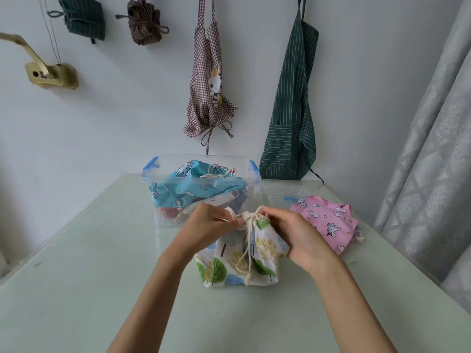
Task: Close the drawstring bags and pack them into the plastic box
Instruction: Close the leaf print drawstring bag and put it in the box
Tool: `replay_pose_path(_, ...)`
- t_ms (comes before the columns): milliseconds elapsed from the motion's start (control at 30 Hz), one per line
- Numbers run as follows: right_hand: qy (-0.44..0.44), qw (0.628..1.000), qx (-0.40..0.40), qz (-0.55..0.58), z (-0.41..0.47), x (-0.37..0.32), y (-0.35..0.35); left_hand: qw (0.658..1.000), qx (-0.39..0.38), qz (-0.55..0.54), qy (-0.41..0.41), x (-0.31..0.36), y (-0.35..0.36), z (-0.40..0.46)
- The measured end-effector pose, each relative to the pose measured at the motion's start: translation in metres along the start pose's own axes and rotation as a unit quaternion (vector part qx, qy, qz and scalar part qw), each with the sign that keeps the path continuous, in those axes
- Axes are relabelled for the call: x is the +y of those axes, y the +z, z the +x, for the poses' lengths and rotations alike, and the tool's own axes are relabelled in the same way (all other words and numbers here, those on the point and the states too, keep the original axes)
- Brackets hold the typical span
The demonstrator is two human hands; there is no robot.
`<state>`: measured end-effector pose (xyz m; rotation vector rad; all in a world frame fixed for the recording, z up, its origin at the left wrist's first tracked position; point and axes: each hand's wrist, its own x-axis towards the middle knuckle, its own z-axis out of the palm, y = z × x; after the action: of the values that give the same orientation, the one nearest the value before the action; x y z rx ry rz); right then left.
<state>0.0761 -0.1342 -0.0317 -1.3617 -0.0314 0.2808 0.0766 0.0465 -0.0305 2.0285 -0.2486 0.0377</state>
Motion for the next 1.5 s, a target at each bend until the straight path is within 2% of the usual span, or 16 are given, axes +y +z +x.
replay_pose_path(167,0.029,0.995,0.012,0.099,-0.005,-0.007,0.009,1.0,-0.003,-0.016,-0.008,0.007,-0.003,-0.002)
replay_pose_path(233,-0.045,0.99,0.102,-0.082,-0.003,-0.004,0.013,1.0,-0.005,-0.017,-0.01,0.01,-0.005,-0.003)
replay_pose_path(333,-0.179,0.787,0.305,-0.505,0.005,0.007,0.007,1.0,-0.006,-0.005,-0.011,0.007,-0.008,-0.003)
replay_pose_path(367,-0.184,0.765,0.32,-0.528,0.006,0.007,0.007,1.0,-0.005,-0.001,-0.009,0.007,-0.006,-0.002)
replay_pose_path(400,-0.174,0.797,0.305,-0.49,0.009,0.005,0.005,1.0,-0.003,-0.001,-0.009,0.006,-0.004,-0.002)
replay_pose_path(433,-0.141,0.887,0.26,-0.354,0.012,0.001,0.002,1.0,-0.002,-0.002,-0.009,0.006,0.0,-0.002)
replay_pose_path(500,-0.065,0.995,0.07,0.037,0.008,-0.015,0.002,1.0,0.0,-0.01,-0.012,0.008,0.004,-0.002)
replay_pose_path(533,-0.053,0.993,0.01,0.109,0.007,-0.021,-0.001,1.0,0.001,-0.013,-0.012,0.008,0.004,-0.002)
replay_pose_path(600,-0.09,0.993,0.057,-0.046,0.012,-0.021,-0.011,1.0,0.003,-0.009,-0.01,0.006,0.002,0.0)
replay_pose_path(700,-0.194,0.818,0.206,-0.5,0.015,-0.011,-0.02,1.0,0.002,-0.002,-0.02,0.004,-0.002,0.0)
replay_pose_path(733,-0.208,0.814,0.206,-0.502,0.014,-0.012,-0.02,1.0,0.003,0.005,-0.018,0.003,-0.002,0.001)
replay_pose_path(833,-0.121,0.925,0.017,-0.361,0.005,-0.014,-0.018,0.998,0.032,0.039,-0.033,-0.01,-0.011,0.002)
replay_pose_path(933,-0.001,0.912,-0.102,-0.397,0.003,-0.002,-0.028,0.984,0.082,0.117,-0.109,-0.037,-0.026,0.004)
replay_pose_path(1067,0.016,0.829,-0.002,-0.558,0.025,0.031,-0.044,0.967,0.074,0.174,-0.168,-0.047,-0.02,0.001)
replay_pose_path(1233,-0.051,0.86,0.051,-0.505,0.031,0.054,-0.021,0.958,-0.031,0.237,-0.159,-0.042,0.006,-0.006)
replay_pose_path(1500,-0.264,0.87,0.051,-0.414,0.009,-0.033,0.011,0.995,0.074,0.073,-0.002,0.022,-0.049,0.01)
